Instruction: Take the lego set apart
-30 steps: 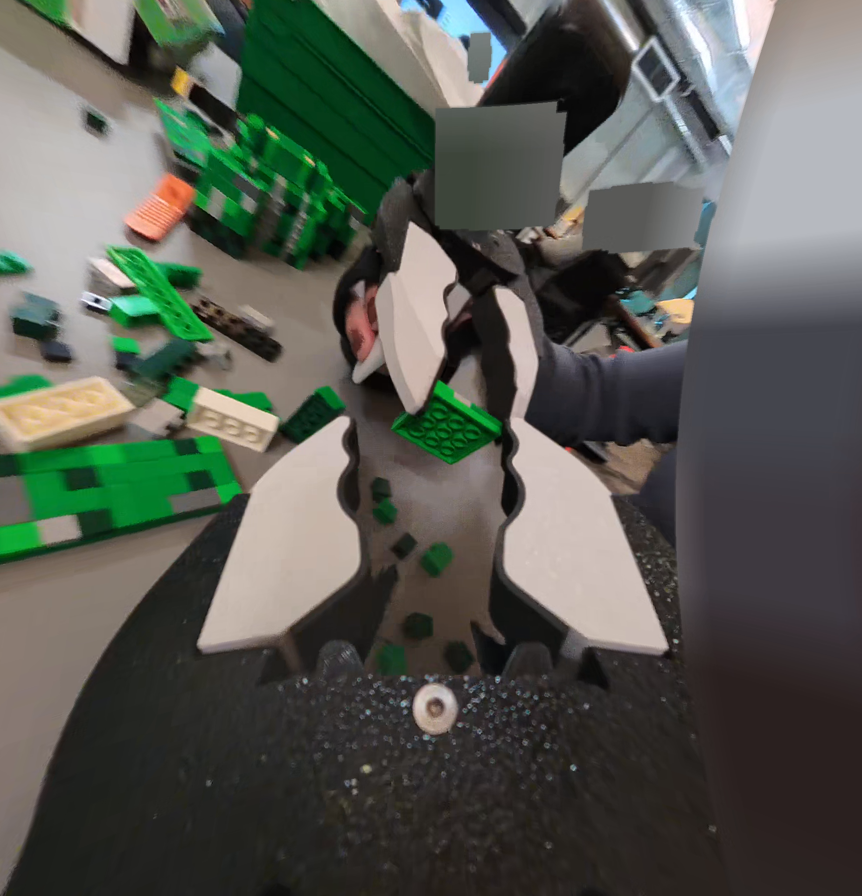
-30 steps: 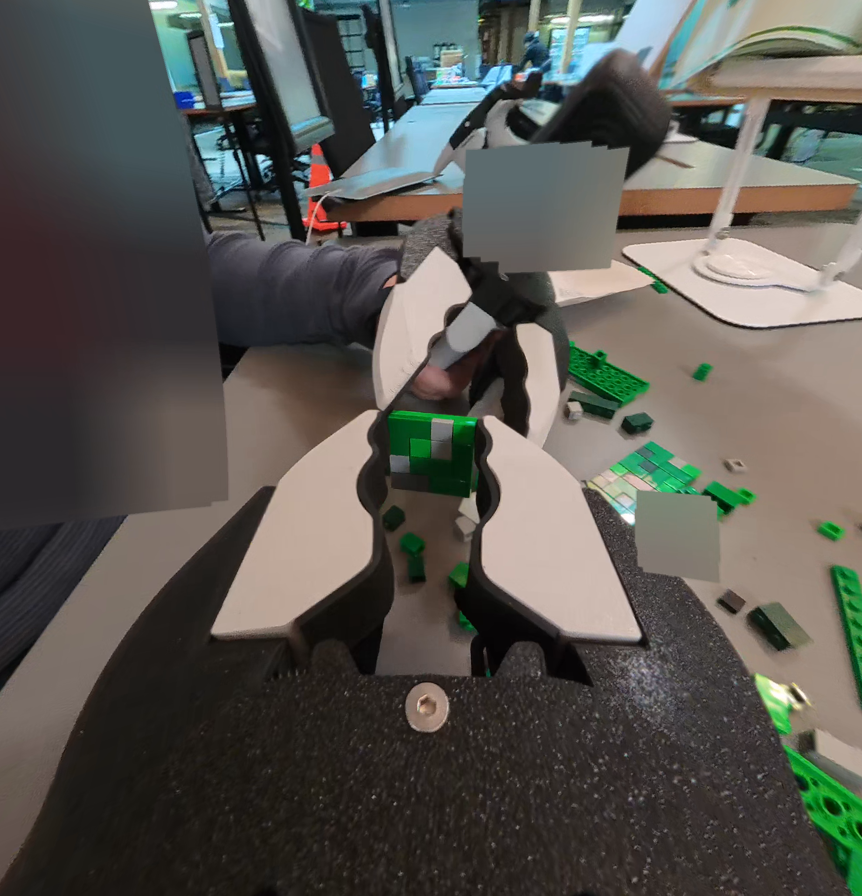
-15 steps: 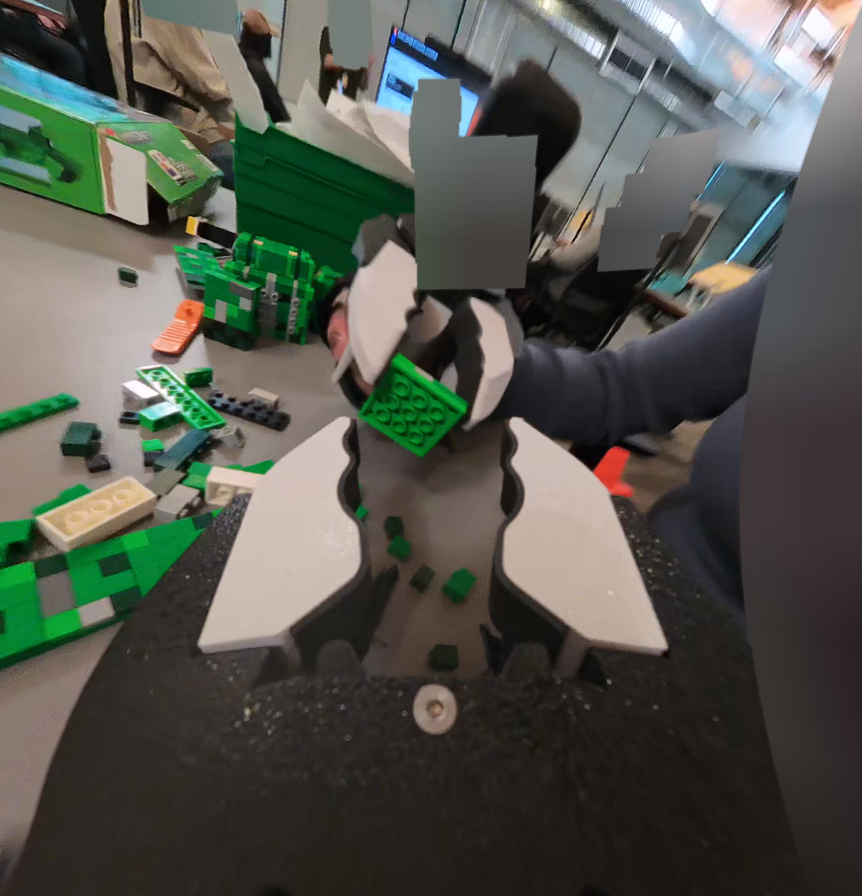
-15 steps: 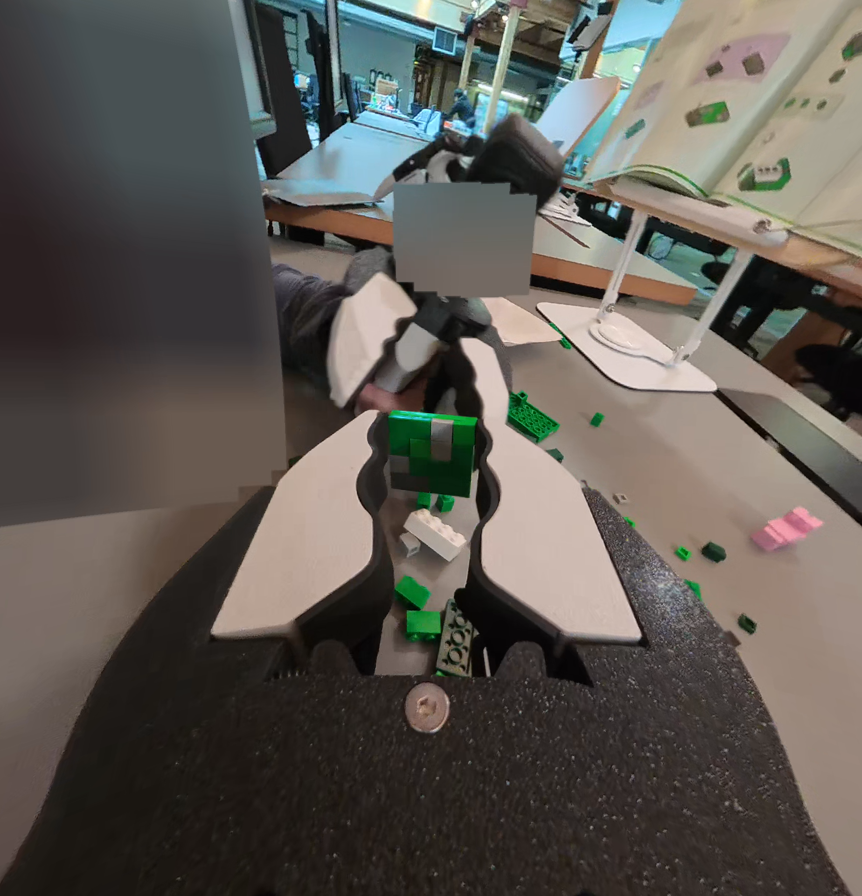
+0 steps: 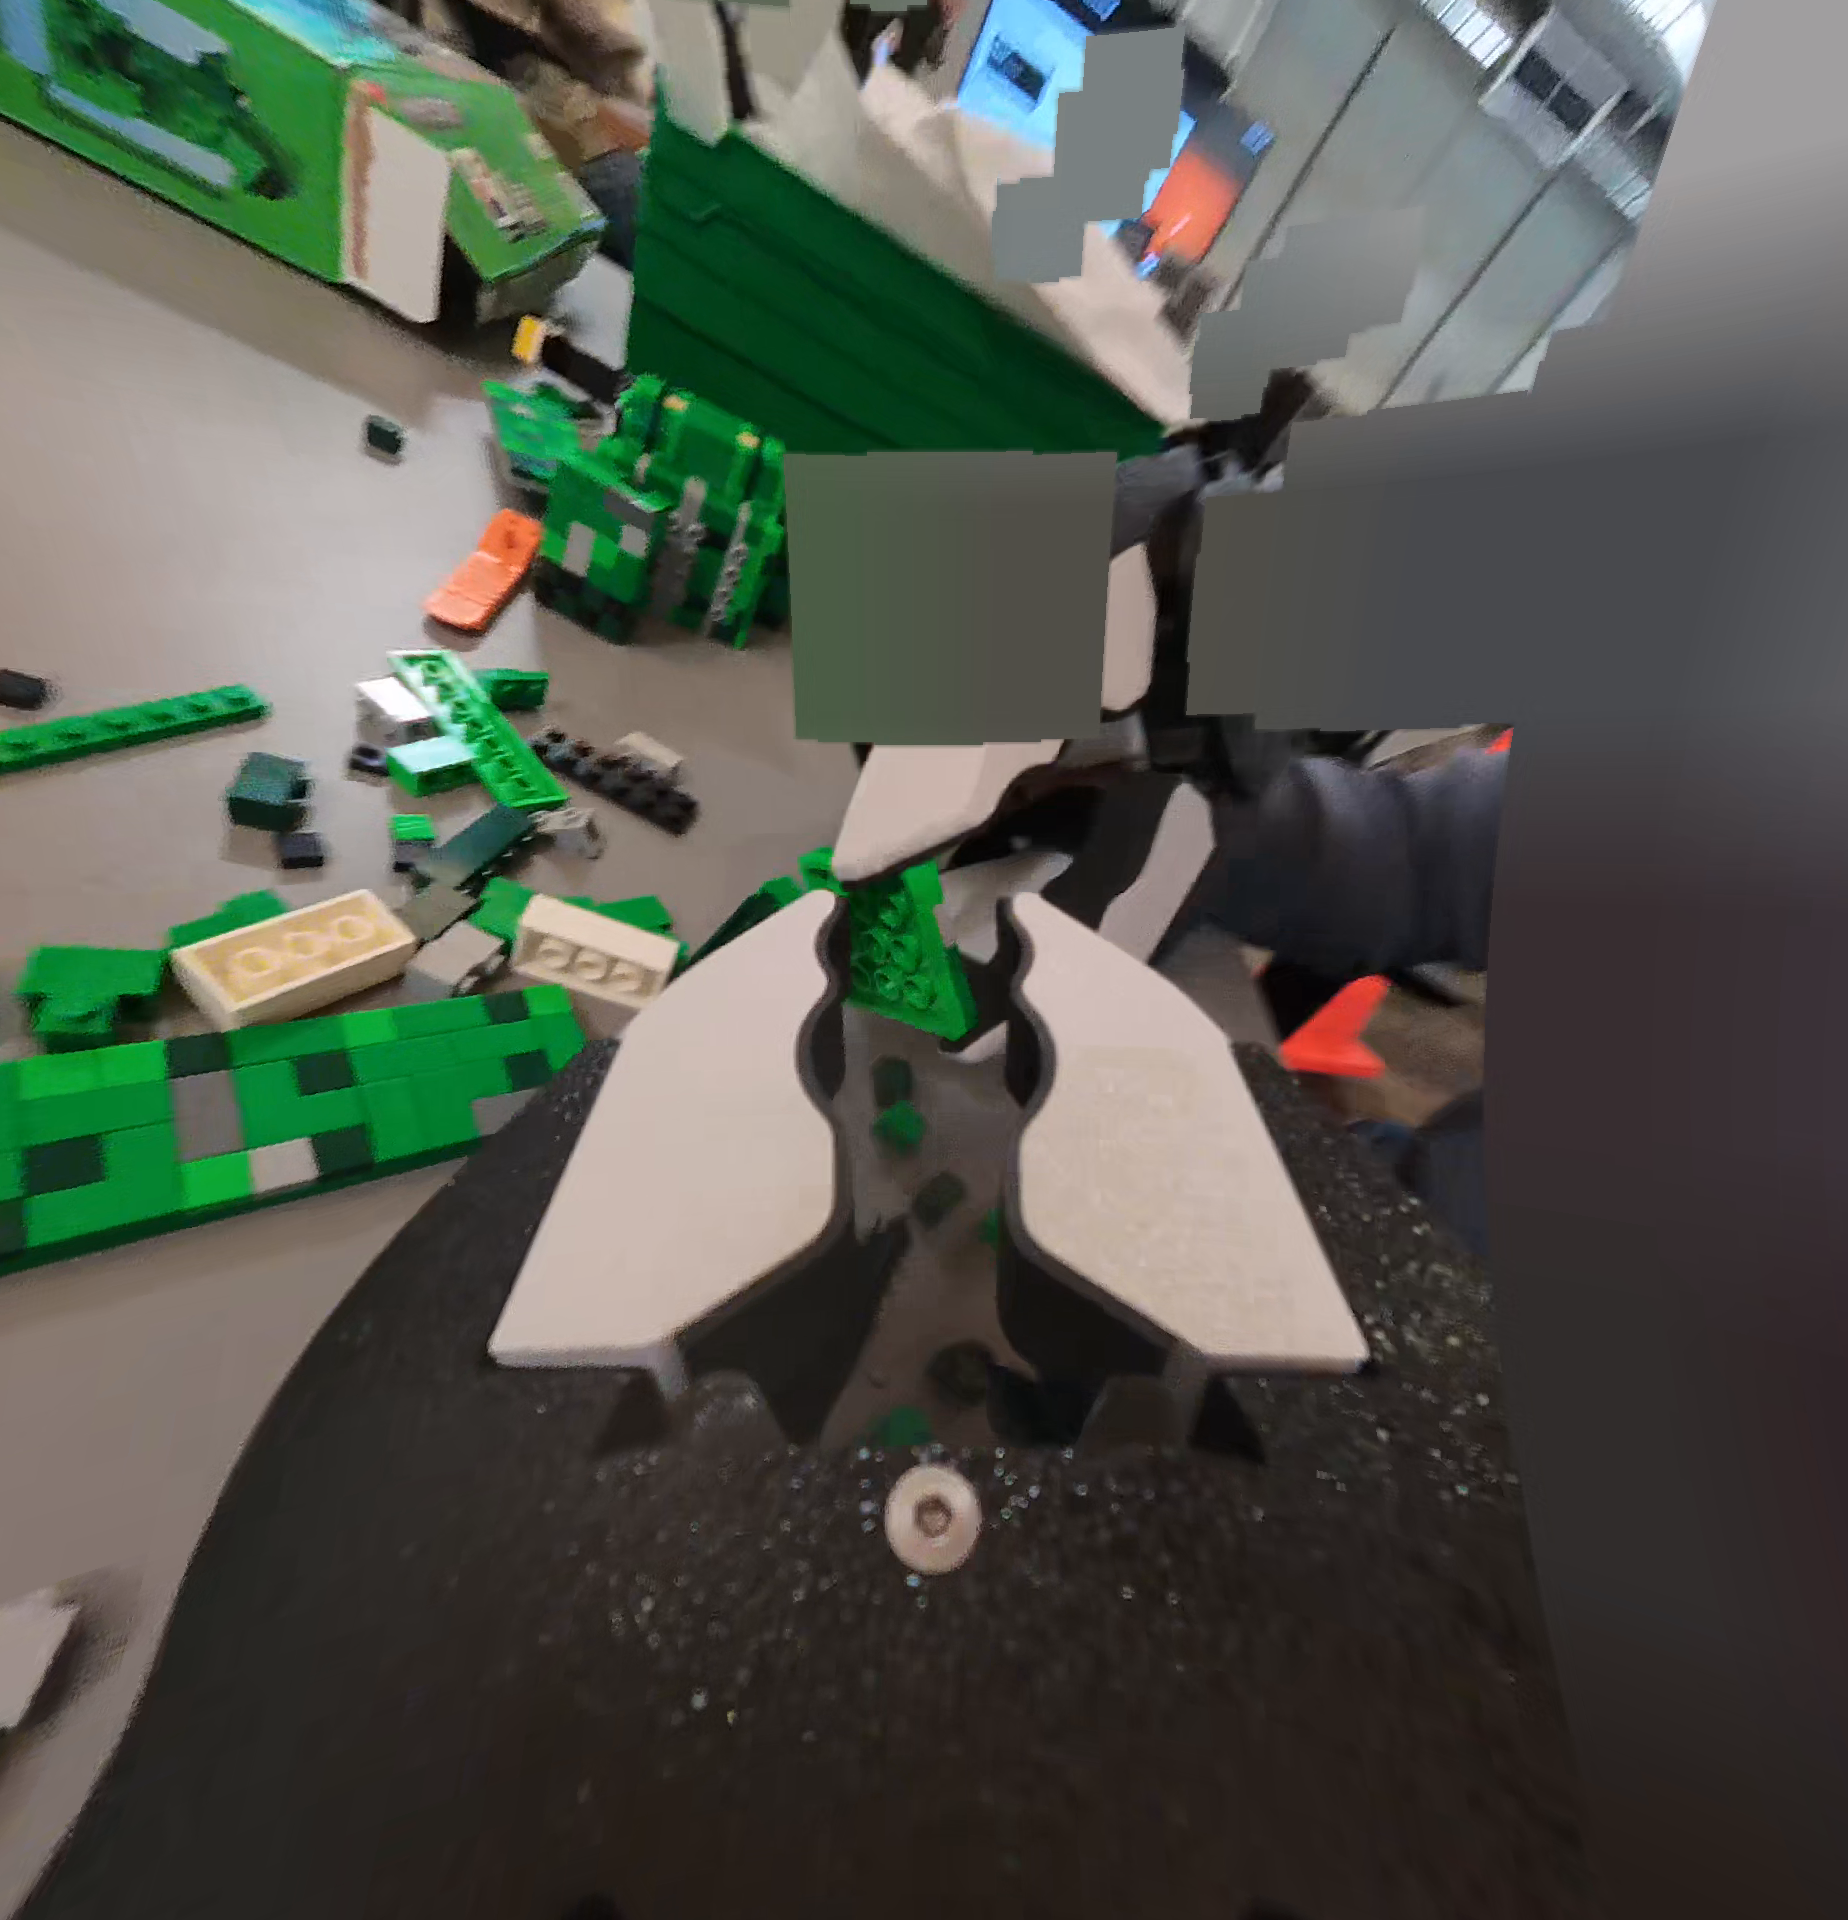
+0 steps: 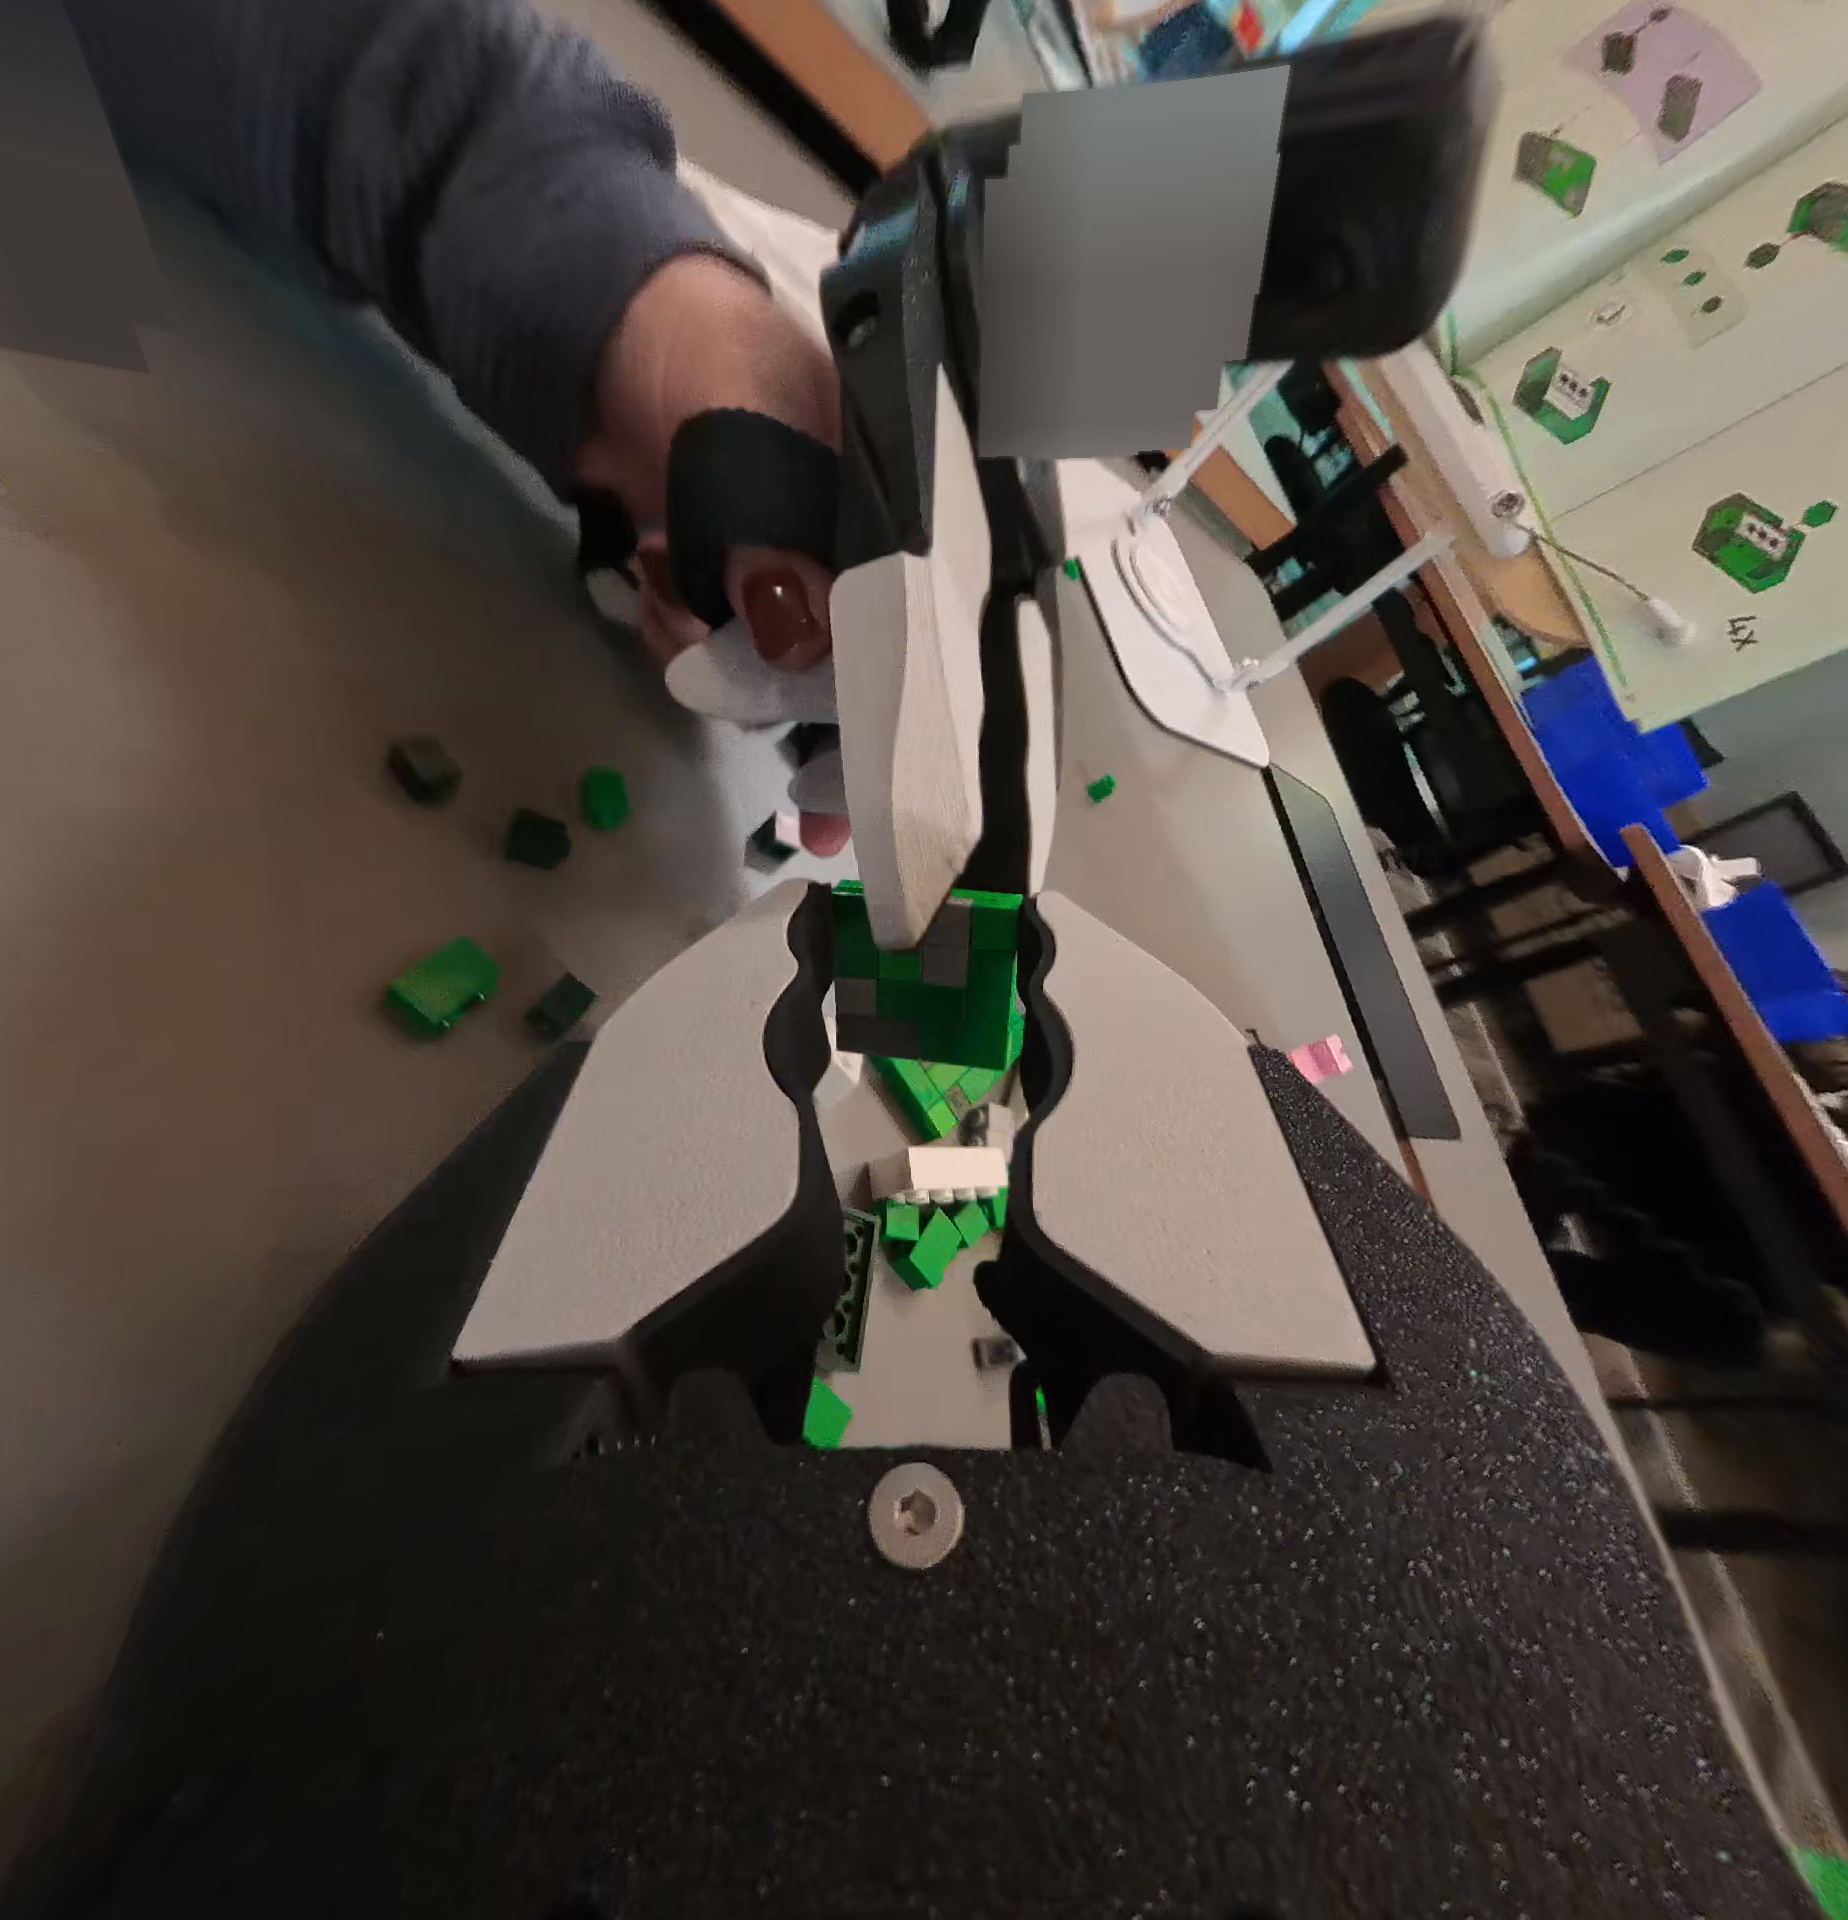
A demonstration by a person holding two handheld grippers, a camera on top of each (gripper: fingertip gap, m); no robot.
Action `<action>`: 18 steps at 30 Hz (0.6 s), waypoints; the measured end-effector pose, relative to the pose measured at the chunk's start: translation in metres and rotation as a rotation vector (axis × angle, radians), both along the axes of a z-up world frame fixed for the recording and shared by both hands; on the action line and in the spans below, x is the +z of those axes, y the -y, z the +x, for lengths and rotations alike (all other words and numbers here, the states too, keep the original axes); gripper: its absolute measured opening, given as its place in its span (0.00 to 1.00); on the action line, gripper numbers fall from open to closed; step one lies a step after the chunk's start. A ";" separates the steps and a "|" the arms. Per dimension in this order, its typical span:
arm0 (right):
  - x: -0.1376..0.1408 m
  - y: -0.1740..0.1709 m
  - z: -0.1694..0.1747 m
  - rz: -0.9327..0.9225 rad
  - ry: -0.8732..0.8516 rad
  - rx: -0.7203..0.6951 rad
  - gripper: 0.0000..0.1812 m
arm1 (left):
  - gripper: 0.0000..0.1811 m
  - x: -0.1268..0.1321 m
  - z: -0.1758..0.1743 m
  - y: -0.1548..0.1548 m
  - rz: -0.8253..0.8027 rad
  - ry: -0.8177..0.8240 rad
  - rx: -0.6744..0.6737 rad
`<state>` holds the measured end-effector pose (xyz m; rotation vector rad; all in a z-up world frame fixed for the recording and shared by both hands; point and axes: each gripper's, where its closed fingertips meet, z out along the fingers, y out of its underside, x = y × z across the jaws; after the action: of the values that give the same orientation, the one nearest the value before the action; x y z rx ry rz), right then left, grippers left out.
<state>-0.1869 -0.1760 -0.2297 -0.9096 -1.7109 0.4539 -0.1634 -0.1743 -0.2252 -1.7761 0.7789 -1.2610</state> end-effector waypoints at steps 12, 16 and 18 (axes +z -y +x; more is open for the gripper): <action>-0.012 0.002 -0.005 -0.002 0.064 -0.024 0.18 | 0.06 -0.022 0.003 0.001 -0.053 -0.152 0.028; -0.006 -0.004 -0.004 0.043 0.032 -0.074 0.21 | 0.03 -0.020 -0.001 -0.004 -0.078 -0.132 0.070; -0.016 -0.014 -0.002 0.030 0.098 -0.142 0.32 | 0.03 -0.022 -0.004 -0.008 -0.062 -0.160 0.108</action>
<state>-0.1894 -0.1617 -0.2458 -1.0387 -1.7226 0.2930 -0.1676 -0.1662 -0.2474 -1.9611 0.7286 -1.0930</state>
